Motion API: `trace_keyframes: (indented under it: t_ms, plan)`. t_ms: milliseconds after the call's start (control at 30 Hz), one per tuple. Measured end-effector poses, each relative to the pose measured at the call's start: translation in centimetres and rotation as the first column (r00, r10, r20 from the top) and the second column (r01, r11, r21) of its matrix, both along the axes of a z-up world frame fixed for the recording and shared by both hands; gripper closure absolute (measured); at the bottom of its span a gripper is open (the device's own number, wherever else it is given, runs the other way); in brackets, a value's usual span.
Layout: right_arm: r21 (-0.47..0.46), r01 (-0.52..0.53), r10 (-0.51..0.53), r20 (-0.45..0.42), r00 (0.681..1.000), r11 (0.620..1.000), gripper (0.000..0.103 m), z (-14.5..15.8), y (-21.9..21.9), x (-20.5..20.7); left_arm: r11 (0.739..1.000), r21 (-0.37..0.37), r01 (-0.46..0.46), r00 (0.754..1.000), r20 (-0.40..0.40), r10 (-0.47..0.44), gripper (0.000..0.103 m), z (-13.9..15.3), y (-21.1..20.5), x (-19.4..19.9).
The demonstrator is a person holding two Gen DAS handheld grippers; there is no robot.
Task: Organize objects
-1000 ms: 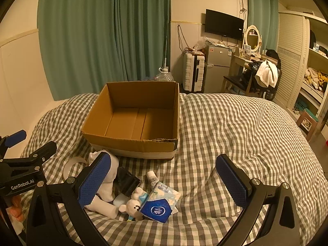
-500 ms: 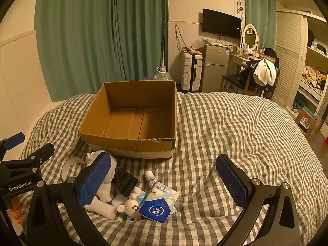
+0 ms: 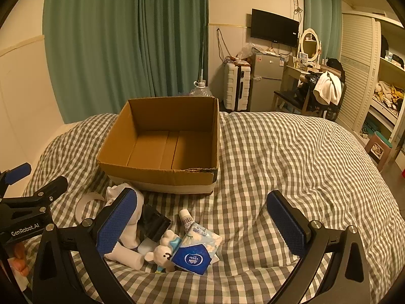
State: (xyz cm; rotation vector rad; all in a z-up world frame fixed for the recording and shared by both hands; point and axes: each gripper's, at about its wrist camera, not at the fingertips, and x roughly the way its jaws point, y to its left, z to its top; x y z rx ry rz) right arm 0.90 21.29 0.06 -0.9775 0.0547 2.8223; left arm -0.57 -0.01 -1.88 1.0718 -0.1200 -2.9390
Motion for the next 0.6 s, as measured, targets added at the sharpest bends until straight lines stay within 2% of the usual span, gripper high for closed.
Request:
trace_keyframes:
  t_ms: [600]
  plan:
    - [0.006, 0.014, -0.014, 0.026, 1.0, 1.0, 0.0, -0.77, -0.19, -0.58, 1.0, 0.008, 0.01, 1.0, 0.028, -0.01, 0.0, -0.81, -0.12, -0.53]
